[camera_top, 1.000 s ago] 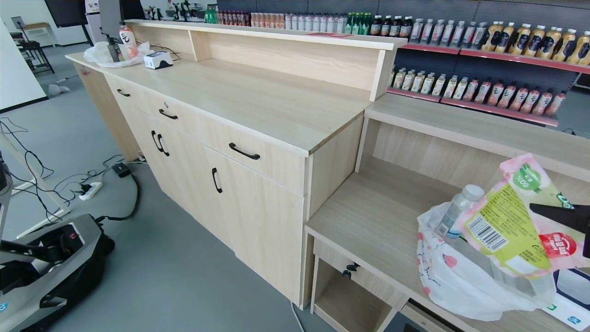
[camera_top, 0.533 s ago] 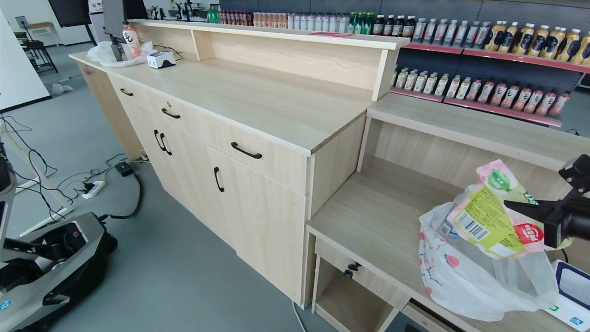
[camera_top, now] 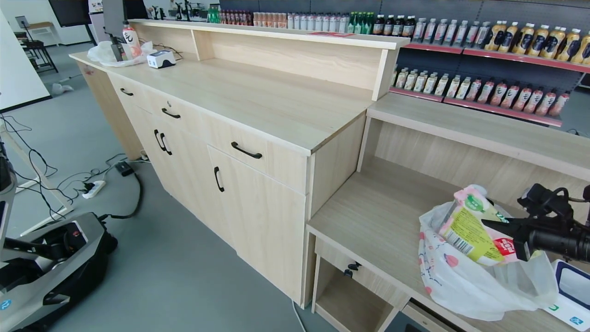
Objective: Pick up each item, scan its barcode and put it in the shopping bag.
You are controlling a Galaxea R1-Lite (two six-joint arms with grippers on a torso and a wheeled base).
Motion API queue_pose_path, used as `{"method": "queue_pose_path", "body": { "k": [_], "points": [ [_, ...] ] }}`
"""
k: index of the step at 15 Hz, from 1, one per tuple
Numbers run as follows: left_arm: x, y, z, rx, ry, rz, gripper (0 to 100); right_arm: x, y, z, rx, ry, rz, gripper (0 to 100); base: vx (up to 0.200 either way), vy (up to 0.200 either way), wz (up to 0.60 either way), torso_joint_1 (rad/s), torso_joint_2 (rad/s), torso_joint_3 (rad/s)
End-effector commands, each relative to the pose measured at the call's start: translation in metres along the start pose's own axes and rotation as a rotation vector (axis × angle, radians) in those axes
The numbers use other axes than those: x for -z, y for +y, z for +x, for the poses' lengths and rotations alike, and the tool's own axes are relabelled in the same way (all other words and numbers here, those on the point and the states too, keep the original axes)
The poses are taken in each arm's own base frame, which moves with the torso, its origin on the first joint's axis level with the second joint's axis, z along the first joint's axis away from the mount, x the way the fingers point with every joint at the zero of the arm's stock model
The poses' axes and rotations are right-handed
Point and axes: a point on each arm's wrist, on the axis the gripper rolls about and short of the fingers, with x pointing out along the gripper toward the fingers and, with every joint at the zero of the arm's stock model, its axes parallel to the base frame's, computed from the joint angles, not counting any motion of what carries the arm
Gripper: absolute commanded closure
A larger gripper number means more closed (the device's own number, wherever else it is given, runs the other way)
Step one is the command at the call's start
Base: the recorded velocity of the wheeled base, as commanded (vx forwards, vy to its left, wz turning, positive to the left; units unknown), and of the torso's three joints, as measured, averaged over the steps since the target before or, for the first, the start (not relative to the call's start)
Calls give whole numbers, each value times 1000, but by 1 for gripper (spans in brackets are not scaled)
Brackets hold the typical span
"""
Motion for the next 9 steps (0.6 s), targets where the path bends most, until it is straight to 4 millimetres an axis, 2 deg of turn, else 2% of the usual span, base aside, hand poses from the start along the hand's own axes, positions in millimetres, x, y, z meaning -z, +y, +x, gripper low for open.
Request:
{"method": "queue_pose_path", "body": {
  "k": [1, 3, 9],
  "points": [
    [0, 0, 0, 0, 1, 0, 0, 10, 3, 6, -24, 20, 22, 100, 0, 0, 0, 0, 0, 0],
    [0, 0, 0, 0, 1, 0, 0, 17, 9, 9, -81, -4, -8, 100, 0, 0, 0, 0, 0, 0],
    [0, 0, 0, 0, 1, 0, 0, 27, 9, 18, -128, -37, -97, 100, 0, 0, 0, 0, 0, 0]
  ]
}}
